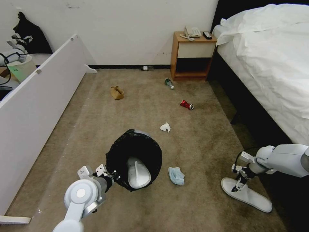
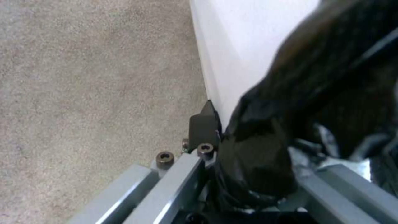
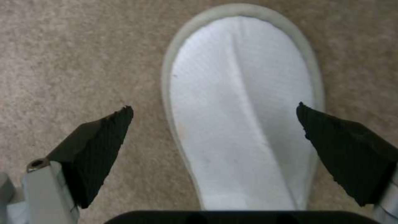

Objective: Pick up the trash bin and place the garbage on the floor into it.

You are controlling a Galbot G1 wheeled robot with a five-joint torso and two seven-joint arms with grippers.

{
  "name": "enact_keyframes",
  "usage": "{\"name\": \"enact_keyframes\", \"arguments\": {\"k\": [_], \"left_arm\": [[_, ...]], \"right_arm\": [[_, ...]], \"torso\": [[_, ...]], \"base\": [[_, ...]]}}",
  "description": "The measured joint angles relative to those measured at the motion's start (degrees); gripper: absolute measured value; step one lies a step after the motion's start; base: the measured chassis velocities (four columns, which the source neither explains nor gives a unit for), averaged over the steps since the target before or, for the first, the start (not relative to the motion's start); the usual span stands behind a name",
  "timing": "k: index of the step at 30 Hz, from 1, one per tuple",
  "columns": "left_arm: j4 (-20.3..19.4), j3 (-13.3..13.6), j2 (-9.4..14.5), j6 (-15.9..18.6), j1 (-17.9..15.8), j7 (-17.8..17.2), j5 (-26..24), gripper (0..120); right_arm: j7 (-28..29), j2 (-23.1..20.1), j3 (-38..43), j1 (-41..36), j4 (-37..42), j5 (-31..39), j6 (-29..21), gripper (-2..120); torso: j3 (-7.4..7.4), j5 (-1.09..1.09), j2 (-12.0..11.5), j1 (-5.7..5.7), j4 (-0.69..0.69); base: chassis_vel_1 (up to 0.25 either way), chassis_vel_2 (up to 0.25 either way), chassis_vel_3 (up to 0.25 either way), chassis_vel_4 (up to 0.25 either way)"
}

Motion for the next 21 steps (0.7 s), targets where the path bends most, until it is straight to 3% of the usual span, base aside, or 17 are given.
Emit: {"name": "enact_keyframes", "arguments": {"k": [21], "left_arm": [[-0.1,0.1,-0.8,0.0,-0.1,0.0,0.8,0]], "right_arm": [[-0.2,-0.2,-0.3,0.0,2.4,-0.4,0.0,100]], "torso": [[0.0,0.0,0.0,0.0,-0.01]], "base": [[0.0,0.0,0.0,0.0]]}}
